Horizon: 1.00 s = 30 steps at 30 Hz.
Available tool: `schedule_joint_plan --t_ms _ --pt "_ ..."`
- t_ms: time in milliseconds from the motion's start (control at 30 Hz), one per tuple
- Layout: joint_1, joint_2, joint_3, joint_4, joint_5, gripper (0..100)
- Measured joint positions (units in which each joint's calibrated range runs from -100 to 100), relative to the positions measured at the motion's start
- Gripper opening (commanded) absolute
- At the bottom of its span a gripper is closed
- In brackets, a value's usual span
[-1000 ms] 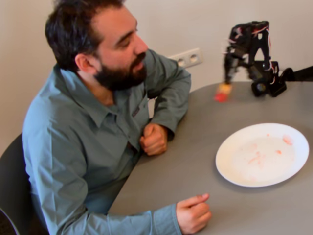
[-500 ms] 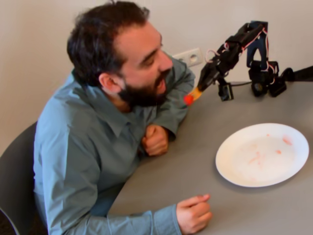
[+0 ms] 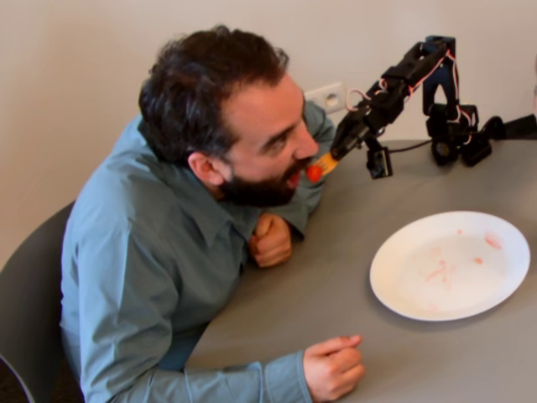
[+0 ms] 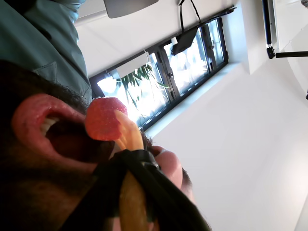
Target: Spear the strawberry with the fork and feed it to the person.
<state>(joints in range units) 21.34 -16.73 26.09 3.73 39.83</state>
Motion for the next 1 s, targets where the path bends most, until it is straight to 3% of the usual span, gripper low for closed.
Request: schedule_joint_plan --t_ms 1000 --pt "5.8 6.0 -9.0 -0.5 1.8 2"
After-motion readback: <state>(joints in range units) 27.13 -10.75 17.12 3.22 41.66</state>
